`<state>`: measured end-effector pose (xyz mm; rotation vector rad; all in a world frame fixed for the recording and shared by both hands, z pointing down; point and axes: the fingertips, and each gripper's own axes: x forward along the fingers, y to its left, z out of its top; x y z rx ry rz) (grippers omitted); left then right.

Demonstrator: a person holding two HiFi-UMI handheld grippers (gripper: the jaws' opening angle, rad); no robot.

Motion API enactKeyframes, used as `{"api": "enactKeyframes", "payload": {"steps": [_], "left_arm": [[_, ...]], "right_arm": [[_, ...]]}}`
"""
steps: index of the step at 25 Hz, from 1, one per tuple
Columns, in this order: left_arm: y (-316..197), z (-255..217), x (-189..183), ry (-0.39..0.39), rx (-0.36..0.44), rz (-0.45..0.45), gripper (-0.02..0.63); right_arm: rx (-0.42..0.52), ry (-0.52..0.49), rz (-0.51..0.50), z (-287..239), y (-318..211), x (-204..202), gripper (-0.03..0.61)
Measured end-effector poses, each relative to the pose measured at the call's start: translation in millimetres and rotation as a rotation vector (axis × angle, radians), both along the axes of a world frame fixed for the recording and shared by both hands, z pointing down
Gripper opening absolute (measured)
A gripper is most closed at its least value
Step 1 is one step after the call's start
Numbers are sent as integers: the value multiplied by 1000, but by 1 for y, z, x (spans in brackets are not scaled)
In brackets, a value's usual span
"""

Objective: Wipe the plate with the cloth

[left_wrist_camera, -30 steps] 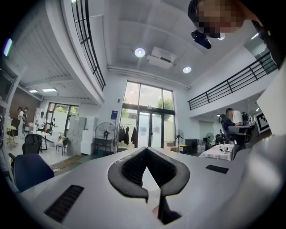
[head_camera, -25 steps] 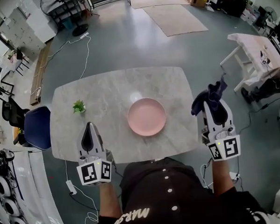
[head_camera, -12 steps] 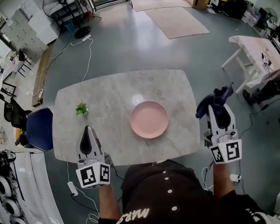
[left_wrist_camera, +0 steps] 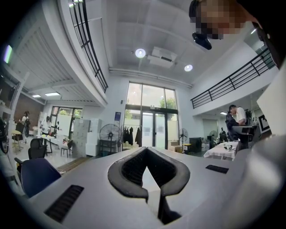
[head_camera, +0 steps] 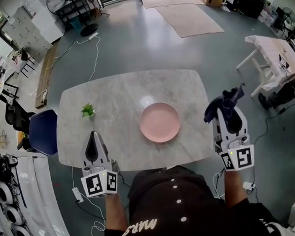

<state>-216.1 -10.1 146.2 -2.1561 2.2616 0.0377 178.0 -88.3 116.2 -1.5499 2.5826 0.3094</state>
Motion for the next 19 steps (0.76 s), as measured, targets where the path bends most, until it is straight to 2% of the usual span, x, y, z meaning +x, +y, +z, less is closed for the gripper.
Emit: {"api": "enactKeyframes", "payload": {"steps": [19], "left_arm": [[-4,-4,8,-4,3,24,17]], "right_arm": [[-1,20,-4,-4,0,-4,138]]}}
